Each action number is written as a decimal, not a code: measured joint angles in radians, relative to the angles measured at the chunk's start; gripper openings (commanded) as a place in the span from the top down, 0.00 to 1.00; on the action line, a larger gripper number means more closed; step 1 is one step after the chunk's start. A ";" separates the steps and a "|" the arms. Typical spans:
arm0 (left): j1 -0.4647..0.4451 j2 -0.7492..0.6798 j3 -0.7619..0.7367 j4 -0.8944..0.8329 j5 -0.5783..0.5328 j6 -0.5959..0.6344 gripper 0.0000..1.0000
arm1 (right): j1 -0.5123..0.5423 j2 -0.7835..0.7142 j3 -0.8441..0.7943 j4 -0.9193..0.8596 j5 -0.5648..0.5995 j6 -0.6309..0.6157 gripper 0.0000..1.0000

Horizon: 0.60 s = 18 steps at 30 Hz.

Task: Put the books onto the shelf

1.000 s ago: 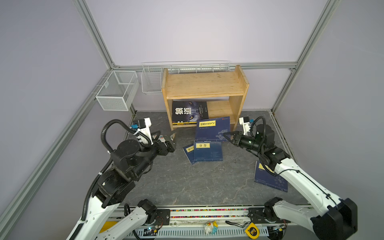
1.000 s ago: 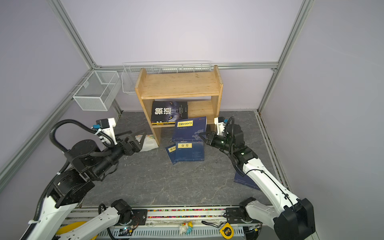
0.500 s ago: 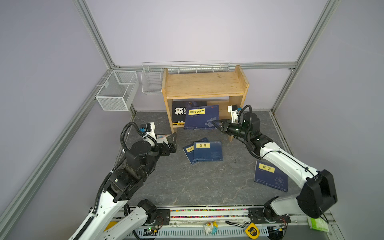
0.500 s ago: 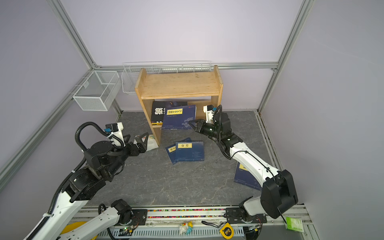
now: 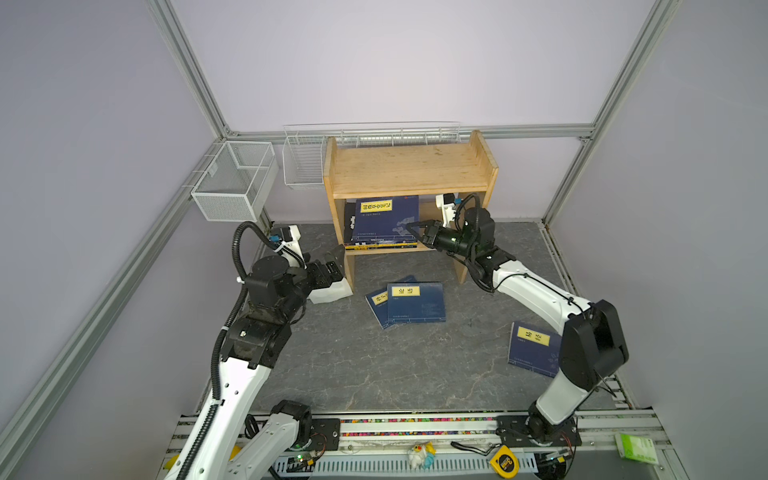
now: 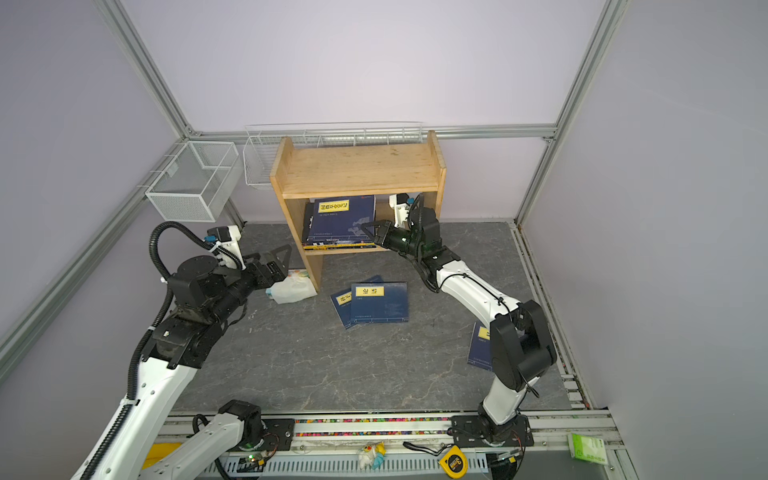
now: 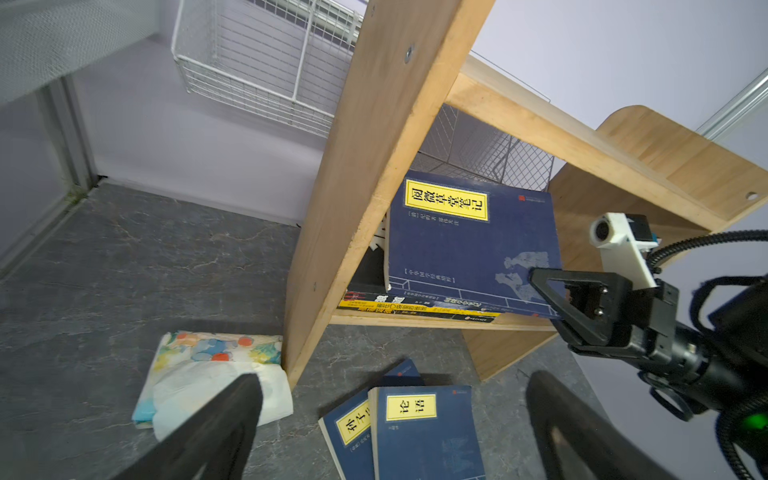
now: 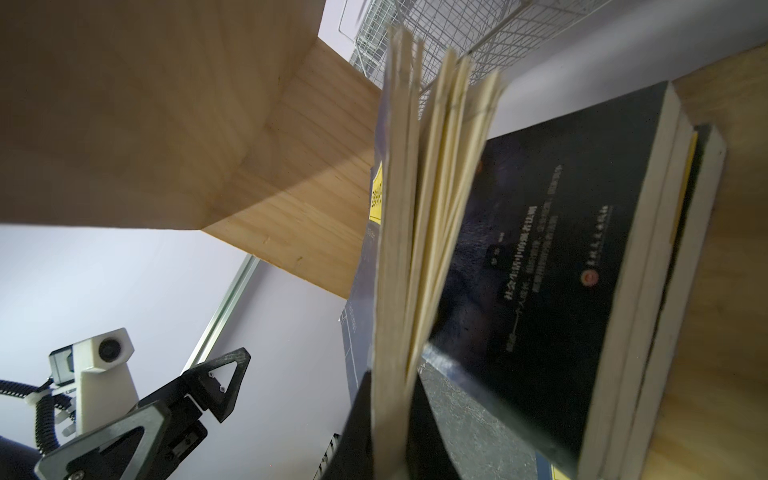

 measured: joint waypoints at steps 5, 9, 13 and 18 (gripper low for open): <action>0.045 0.059 -0.003 0.050 0.138 -0.020 0.01 | 0.005 0.058 0.068 -0.022 -0.024 -0.030 0.92; 0.052 0.091 -0.004 0.068 0.187 -0.026 0.01 | 0.014 0.076 0.090 -0.038 -0.037 -0.045 0.92; 0.057 0.092 -0.006 0.078 0.205 -0.029 0.01 | 0.016 0.080 0.098 -0.048 -0.041 -0.053 0.91; 0.066 0.092 -0.006 0.082 0.204 -0.030 0.01 | 0.017 0.107 0.138 -0.060 -0.047 -0.056 0.90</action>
